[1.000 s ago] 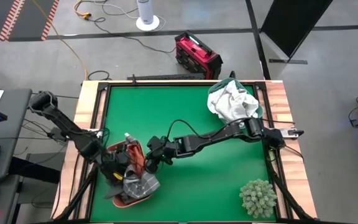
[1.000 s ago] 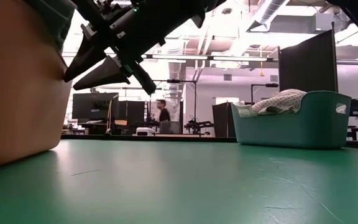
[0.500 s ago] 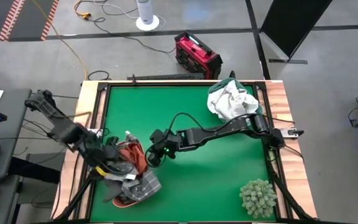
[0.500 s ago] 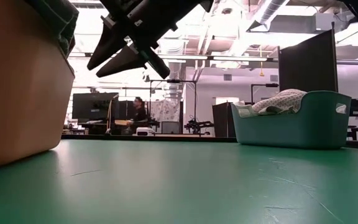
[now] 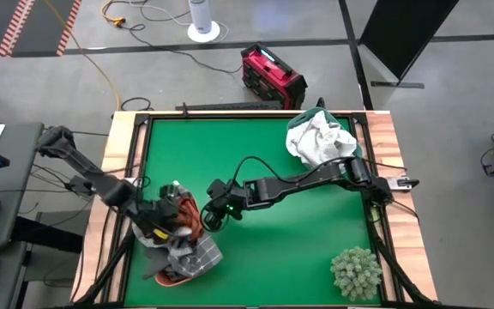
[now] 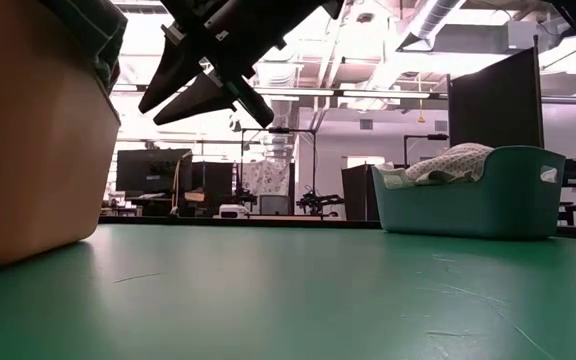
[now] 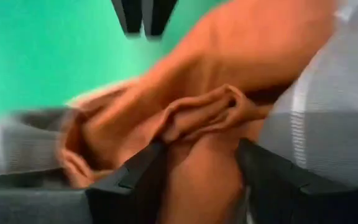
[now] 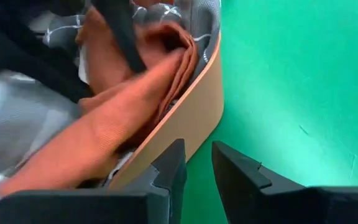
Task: Sort towels by color in basket
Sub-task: Adjust the towels in the orange bin
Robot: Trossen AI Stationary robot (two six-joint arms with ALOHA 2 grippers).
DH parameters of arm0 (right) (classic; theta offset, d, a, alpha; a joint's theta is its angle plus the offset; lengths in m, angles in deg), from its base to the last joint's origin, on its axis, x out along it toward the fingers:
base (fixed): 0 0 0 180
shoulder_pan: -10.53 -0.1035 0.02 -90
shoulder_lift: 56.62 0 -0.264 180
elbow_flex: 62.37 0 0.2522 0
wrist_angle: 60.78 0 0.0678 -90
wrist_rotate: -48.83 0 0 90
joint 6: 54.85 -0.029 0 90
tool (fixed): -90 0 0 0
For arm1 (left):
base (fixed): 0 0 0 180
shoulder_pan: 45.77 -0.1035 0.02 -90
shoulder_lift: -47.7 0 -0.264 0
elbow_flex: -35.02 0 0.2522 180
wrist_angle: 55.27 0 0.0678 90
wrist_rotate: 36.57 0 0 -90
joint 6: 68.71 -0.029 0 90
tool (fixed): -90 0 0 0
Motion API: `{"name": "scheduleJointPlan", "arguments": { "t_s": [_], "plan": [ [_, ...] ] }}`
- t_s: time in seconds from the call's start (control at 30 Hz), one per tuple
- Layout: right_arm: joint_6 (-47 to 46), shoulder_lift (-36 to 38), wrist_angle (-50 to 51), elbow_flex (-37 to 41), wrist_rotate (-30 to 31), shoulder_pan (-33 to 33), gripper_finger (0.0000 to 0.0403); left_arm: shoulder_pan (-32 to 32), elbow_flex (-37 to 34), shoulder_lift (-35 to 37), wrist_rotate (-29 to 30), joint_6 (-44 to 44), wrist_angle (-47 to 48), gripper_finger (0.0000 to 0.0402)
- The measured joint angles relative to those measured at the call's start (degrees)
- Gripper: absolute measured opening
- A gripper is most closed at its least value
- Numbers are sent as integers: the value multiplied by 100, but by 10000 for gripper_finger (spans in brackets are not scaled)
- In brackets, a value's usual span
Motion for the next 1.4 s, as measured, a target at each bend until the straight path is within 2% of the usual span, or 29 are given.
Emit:
{"name": "scheduleJointPlan", "arguments": {
  "t_s": [0.1, 0.2, 0.4, 0.47, 0.53, 0.7, 0.83, 0.93, 1.03, 1.13, 1.23, 1.4],
  "plan": [
    [-2, 0, -1, -2, 0, -3, 118, -147, -928, -7, 16, 114, -1208, 190],
    [-3, -2, 1, 0, 2, -1, 118, -276, -1160, 78, 57, 88, -1575, 190],
    [-22, -7, 4, 0, -1, -1, 118, -296, -268, 370, -290, -830, -780, 190],
    [-30, -7, 60, -2, -82, -6, 118, -298, 4, 404, -409, -899, -358, 190],
    [-60, 75, 441, -1, -264, -42, 118, -298, 345, 415, -631, -871, 79, 190],
    [63, 362, 1135, -10, -893, -345, 118, -232, 1414, 569, -661, -883, 1111, 190],
    [-19, 209, 1556, -4, -1295, -679, 118, -347, 1766, 663, -549, -958, 1785, 190],
    [-166, -30, 1066, 22, -1322, -894, 118, -390, 1604, 786, -498, -893, 1974, 190],
    [-494, -115, 94, -13, -1331, -974, 118, -370, 1101, 874, -611, -805, 1823, 190],
    [-888, -116, 20, -106, -1118, -982, 118, -285, 456, 981, -717, -543, 1266, 190],
    [-813, -116, 55, -392, -698, -1053, 118, -234, -49, 1089, -725, -460, 714, 190],
    [-696, -116, -48, -764, -353, -1107, 118, -248, -343, 1104, -659, -462, 594, 190]
  ]
}}
